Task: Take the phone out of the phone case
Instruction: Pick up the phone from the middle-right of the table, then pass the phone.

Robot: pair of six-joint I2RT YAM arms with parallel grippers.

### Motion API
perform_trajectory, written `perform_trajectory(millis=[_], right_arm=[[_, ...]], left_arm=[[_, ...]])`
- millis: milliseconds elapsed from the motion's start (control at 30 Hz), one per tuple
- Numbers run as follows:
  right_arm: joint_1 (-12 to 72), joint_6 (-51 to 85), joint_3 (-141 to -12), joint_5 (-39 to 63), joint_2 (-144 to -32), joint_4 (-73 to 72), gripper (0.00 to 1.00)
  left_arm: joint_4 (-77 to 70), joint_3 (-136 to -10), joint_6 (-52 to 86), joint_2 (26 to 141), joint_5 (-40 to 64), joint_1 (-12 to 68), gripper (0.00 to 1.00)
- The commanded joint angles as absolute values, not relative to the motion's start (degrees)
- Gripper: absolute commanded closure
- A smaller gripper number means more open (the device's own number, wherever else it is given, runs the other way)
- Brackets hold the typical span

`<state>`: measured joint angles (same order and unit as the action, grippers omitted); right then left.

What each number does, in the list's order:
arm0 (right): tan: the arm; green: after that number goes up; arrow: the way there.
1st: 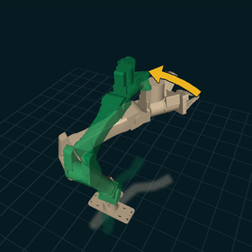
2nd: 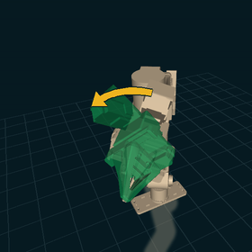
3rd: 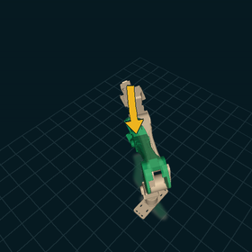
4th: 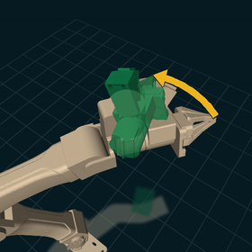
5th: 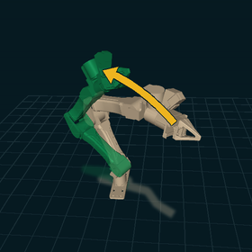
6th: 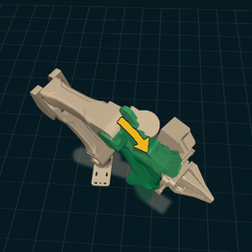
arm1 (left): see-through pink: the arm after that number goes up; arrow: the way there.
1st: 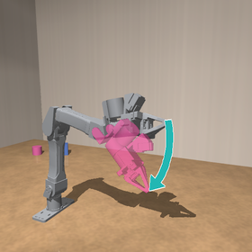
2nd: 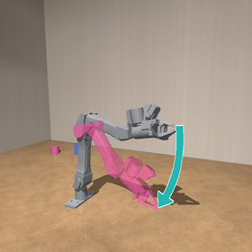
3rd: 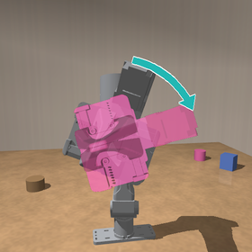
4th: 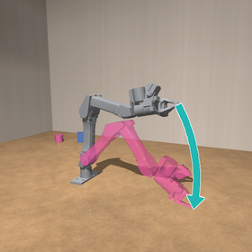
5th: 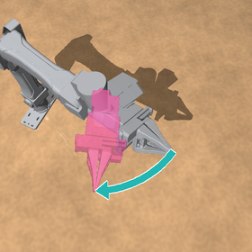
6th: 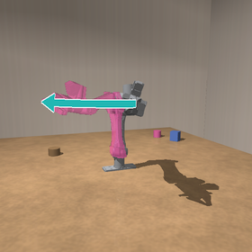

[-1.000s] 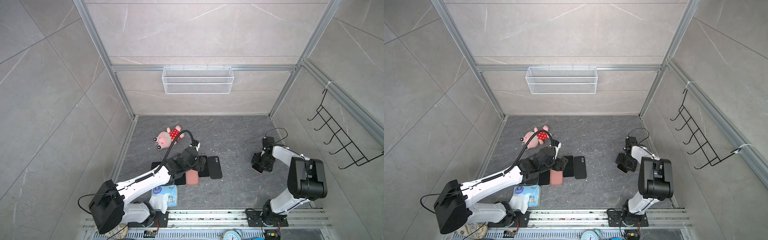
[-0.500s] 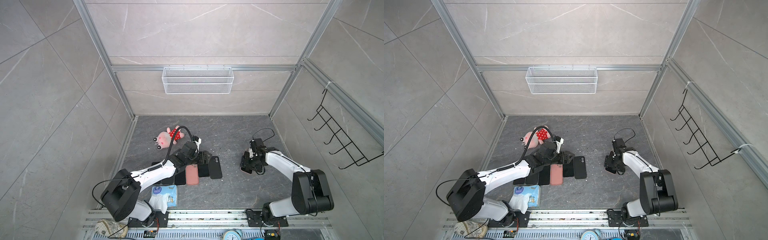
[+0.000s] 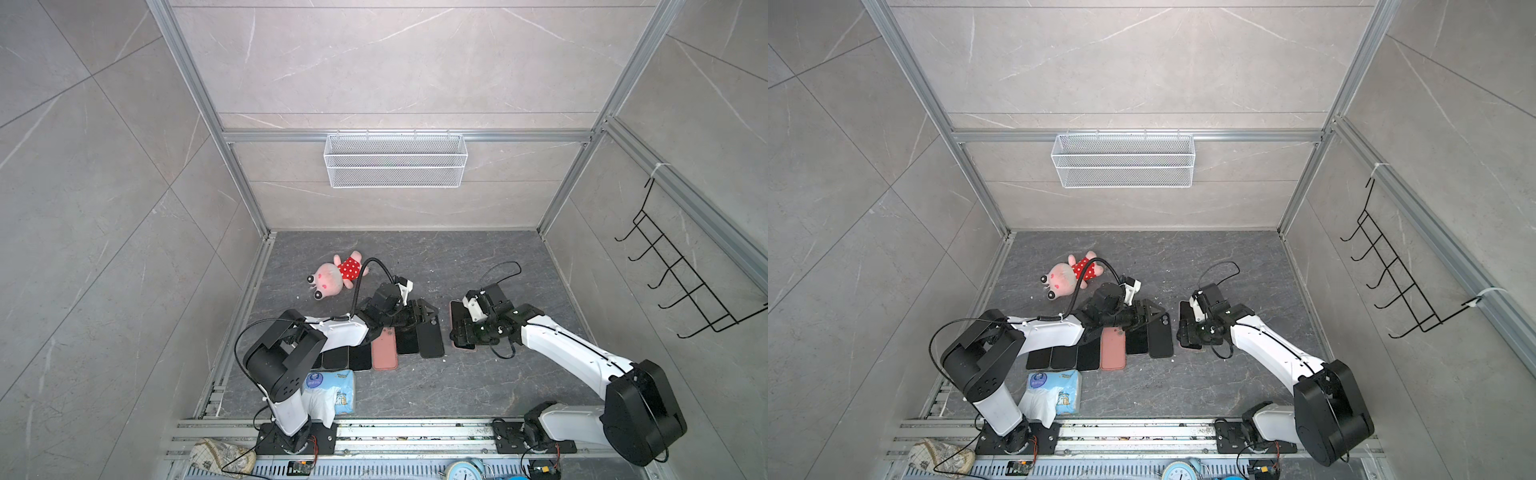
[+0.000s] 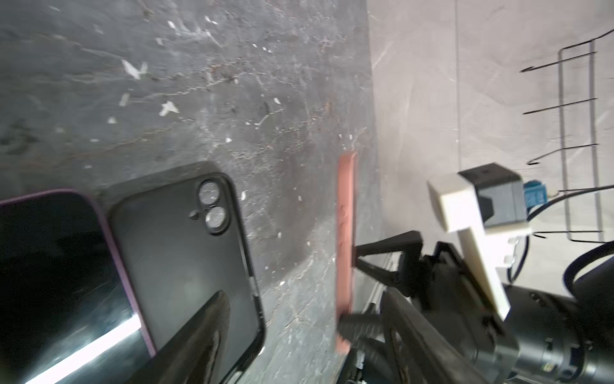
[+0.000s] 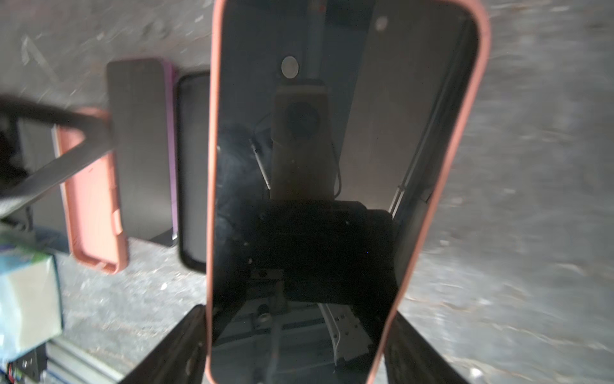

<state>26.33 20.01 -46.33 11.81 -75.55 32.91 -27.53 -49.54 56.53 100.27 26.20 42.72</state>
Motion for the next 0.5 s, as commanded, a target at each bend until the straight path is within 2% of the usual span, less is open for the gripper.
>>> perform_trajectory(millis=[0,233,467], right_arm=[[28.60,18.37,-47.63,13.24,-75.15,30.46,0.84],[31.01,18.02,-48.72,14.50,-75.42,29.36,0.87],[32.75,17.84,-49.13,15.56,-75.57,28.08,0.89]], left_arm=[[-35.32,-51.52,59.86,101.51,29.71,42.28,0.27],[-37.73,-51.46,61.65,104.31,31.61,42.33,0.35],[-40.45,-52.07,63.69,106.76,33.26,42.36,0.53]])
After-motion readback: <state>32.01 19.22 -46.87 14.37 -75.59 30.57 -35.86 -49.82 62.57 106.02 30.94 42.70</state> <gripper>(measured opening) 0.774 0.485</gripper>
